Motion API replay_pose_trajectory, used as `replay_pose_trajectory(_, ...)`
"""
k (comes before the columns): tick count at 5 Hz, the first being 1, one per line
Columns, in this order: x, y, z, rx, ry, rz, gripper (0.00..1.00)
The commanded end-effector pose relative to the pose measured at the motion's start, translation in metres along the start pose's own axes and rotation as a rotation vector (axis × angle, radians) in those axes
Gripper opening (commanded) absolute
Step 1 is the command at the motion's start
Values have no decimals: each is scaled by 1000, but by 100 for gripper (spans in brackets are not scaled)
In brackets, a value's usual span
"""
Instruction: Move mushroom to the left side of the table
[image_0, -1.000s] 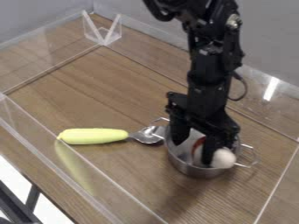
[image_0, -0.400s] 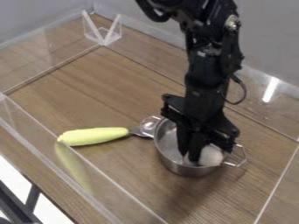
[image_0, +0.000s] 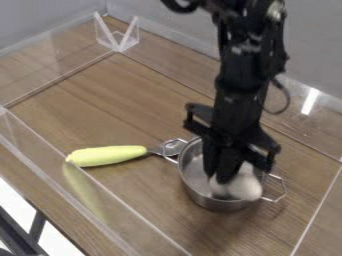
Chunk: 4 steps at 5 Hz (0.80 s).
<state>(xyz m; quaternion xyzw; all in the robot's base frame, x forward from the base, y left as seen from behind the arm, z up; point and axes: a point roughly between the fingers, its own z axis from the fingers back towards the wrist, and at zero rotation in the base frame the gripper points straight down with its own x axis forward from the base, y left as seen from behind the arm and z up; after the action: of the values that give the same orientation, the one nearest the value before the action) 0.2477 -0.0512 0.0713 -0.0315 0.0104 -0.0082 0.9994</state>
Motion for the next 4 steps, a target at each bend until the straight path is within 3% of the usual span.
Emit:
replay_pose_trajectory(1,16,25,36,9,-87,38,0)
replay_pose_trajectory(3,41,105,73,19,-154,171,0)
replay_pose_trajectory(4,42,103,55,30,-140,132,0)
